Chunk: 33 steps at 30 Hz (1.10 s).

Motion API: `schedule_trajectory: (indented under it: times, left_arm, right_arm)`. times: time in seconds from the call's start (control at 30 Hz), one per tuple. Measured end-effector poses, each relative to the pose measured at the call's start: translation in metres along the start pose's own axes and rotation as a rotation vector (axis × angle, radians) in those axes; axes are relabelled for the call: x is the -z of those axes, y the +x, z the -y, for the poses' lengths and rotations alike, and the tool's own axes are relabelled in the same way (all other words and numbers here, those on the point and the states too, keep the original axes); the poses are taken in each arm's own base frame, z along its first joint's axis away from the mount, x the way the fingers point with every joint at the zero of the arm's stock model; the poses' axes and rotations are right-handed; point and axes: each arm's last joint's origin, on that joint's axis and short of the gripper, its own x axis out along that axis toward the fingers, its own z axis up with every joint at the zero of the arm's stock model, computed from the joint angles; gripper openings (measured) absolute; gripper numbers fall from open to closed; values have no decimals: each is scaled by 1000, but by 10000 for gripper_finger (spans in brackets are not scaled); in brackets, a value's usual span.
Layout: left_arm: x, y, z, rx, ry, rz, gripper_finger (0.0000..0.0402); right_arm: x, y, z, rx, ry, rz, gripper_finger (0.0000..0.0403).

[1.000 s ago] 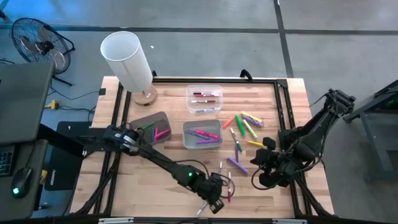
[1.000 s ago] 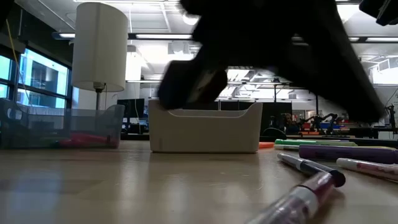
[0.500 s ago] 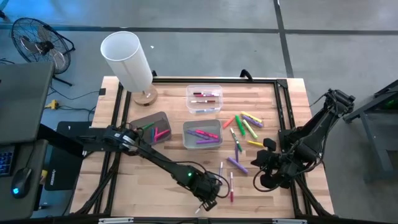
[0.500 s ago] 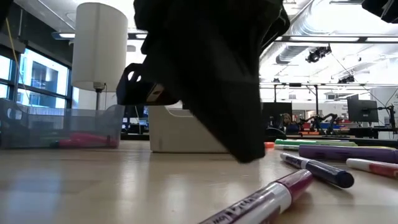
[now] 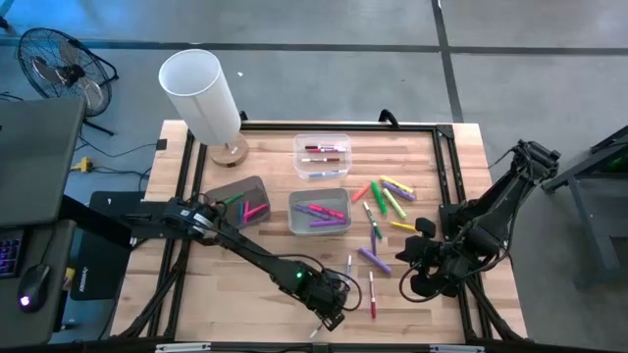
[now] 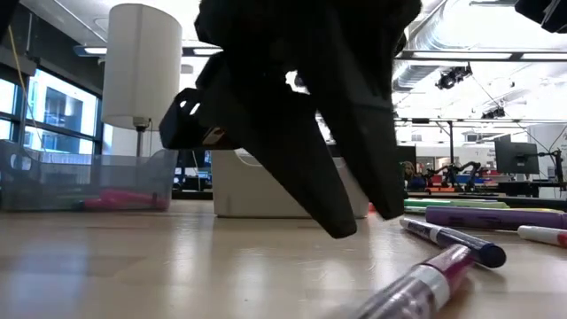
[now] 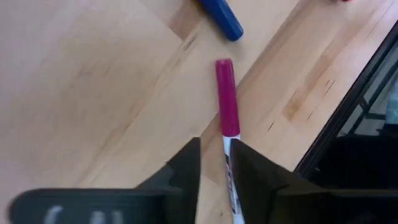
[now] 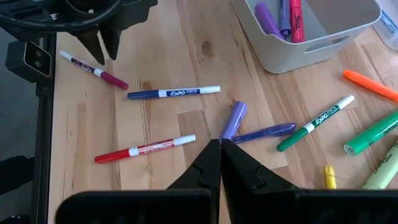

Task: Pick & Place Markers
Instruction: Put the purple marker pen into the transparent bin

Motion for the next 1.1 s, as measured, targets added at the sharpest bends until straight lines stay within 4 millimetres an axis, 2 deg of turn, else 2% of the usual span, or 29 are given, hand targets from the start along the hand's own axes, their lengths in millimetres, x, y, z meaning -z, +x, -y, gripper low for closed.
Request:
schedule_trajectory:
  times: [0.17,0.3,0.47,0.73,0.97,1.1]
  left_arm:
    - [-2,0,1,-10,48,60,154]
    - [-5,-1,10,96,93,81,171]
    - [-9,-3,21,197,168,137,164]
    - [-8,-3,28,301,189,72,142]
    - [-3,19,33,402,205,40,129]
    - [0,36,21,334,170,-1,128]
  right_arm:
    - [0,0,0,0,0,0,0]
    - [0,0,0,1,0,2,0]
    - [0,0,0,1,1,2,0]
    - [0,0,0,1,2,3,0]
    - [0,0,0,-5,4,-1,0]
    - [0,0,-1,-8,4,-1,0]
